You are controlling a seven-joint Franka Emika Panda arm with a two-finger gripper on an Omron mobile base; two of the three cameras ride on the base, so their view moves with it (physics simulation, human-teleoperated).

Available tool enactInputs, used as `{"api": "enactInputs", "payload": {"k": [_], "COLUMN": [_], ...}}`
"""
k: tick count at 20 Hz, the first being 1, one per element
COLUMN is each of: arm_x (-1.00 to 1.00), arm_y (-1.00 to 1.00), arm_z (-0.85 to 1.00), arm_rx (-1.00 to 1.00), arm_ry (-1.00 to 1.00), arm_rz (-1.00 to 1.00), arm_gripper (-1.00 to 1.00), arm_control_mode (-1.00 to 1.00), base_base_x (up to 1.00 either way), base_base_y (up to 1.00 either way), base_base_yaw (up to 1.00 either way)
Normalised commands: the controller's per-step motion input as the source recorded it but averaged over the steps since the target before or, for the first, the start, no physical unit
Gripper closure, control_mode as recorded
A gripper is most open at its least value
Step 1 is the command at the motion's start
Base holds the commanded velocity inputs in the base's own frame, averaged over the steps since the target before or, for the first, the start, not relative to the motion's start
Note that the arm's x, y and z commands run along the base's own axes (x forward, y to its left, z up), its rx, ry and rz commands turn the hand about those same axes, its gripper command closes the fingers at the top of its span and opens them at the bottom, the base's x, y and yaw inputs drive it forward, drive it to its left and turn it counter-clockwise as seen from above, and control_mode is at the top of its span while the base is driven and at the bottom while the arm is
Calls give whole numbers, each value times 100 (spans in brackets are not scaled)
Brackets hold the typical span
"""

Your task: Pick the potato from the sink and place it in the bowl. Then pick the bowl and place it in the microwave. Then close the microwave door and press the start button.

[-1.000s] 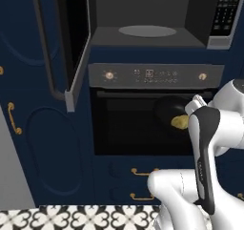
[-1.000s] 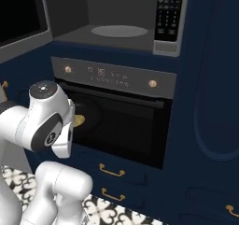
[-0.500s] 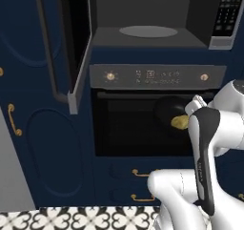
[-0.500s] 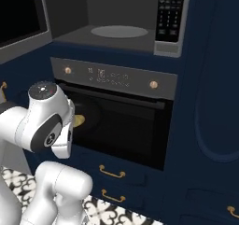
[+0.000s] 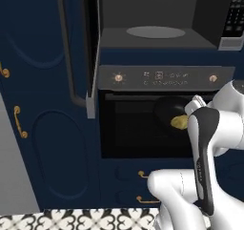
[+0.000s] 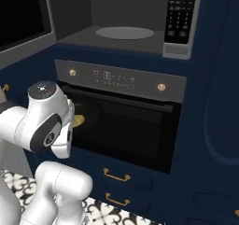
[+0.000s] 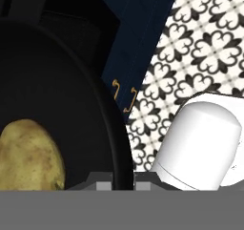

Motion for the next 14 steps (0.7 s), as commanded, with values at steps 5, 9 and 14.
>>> {"api": "enactInputs", "payload": {"k": [5,9,14], "arm_x": [0,0,0], "arm_y": [0,0,0], "arm_z": [0,0,0], "arm_rx": [0,0,0], "arm_ry": [0,0,0], "arm_rz": [0,0,0], "arm_gripper": [100,100,100], "arm_control_mode": [100,100,100], "base_base_x": [50,49,13], "base_base_y": [7,10,1], "base_base_yaw": [0,0,0]}}
